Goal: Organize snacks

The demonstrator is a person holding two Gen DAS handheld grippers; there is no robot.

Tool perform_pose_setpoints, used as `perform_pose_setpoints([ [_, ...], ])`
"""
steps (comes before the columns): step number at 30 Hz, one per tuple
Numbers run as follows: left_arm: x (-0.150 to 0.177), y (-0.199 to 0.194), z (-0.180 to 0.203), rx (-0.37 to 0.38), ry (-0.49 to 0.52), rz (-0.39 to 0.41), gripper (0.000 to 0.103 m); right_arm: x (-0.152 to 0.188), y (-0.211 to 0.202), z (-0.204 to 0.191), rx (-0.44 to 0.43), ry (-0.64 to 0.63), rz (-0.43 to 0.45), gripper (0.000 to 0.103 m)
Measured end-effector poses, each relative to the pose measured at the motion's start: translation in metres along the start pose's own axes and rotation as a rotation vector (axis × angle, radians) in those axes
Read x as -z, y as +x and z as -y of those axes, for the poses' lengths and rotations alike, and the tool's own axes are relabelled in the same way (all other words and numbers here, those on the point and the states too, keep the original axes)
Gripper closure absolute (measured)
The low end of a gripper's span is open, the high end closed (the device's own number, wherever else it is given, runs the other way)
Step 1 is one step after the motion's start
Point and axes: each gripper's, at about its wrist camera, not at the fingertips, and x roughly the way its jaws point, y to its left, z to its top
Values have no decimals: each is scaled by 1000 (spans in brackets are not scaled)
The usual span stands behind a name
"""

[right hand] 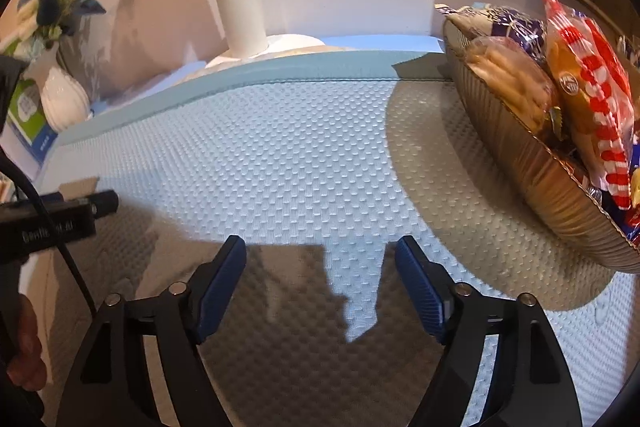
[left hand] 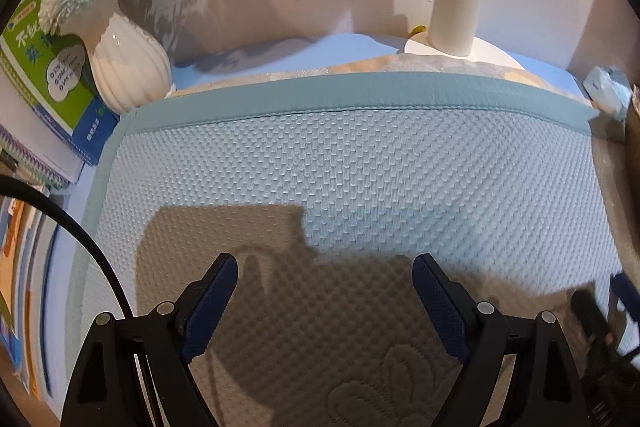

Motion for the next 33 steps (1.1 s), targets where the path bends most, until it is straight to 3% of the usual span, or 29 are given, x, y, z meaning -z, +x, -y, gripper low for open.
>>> perform_pose_setpoints([
  [8, -3, 2, -2, -53, -10, 6, 16, 1, -1, 2, -8, 8, 8, 25],
  [16, 1, 4, 1, -55, -13, 1, 16, 1, -4, 3, -8, 10, 24, 25],
  [33, 18, 5, 1, 12, 22, 33, 11, -1, 2, 0, 11, -14, 2, 23],
])
